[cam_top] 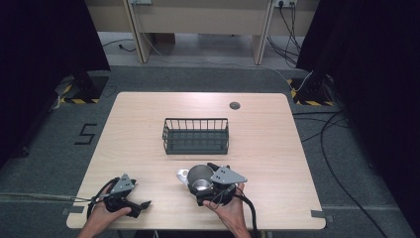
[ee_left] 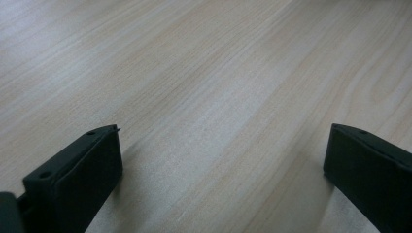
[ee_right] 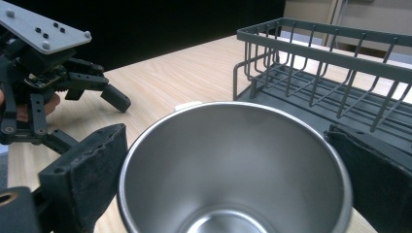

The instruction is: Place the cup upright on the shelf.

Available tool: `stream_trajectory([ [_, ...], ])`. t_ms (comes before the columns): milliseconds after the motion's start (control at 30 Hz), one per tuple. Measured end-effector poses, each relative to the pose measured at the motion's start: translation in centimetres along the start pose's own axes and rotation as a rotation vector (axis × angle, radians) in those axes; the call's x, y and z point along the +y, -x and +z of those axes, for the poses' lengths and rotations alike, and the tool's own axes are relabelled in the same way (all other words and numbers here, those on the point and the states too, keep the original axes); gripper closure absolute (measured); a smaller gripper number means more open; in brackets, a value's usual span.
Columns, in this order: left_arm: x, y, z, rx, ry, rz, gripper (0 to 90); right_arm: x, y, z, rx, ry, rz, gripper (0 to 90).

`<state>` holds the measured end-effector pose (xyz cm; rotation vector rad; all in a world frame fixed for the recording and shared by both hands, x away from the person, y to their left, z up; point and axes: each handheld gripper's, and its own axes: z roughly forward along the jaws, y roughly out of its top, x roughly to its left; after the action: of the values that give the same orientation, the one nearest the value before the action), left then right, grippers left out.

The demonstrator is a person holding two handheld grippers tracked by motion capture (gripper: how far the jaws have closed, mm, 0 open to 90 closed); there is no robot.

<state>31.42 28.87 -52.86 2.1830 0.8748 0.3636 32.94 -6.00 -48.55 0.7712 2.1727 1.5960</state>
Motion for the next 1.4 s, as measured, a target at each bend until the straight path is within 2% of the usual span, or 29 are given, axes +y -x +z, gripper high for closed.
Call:
stream_trajectory([
  [133, 0.0, 0.0, 0.0, 0.000, 0.000, 0.000, 0.0, -0.1, 0.1, 0.2, 0.013, 0.012, 0.014, 4.9],
  [400, 0.0, 0.0, 0.0, 0.000, 0.000, 0.000, 0.0, 0.0, 0.5, 0.3, 0.026, 0.019, 0.010, 6.0],
  [567, 0.0, 0.0, 0.0, 0.000, 0.000, 0.000, 0.0, 0.5, 1.0, 0.2, 0.044, 0.044, 0.016, 6.0],
  [833, 0.0, 0.0, 0.0, 0.000, 0.000, 0.000, 0.0, 3.0, 1.5, -0.1, 0.048, 0.055, -0.028, 6.2],
  [1067, 0.0, 0.0, 0.0, 0.000, 0.000, 0.000, 0.0, 5.5, 2.2, -0.1, 0.054, 0.089, -0.031, 6.2],
  [1100, 0.0, 0.0, 0.0, 0.000, 0.000, 0.000, 0.0, 6.3, 2.4, -0.1, 0.051, 0.093, -0.036, 6.2],
  [1400, 0.0, 0.0, 0.0, 0.000, 0.002, -0.001, 0.0, 9.0, 3.3, 0.4, 0.057, 0.103, -0.030, 6.2],
])
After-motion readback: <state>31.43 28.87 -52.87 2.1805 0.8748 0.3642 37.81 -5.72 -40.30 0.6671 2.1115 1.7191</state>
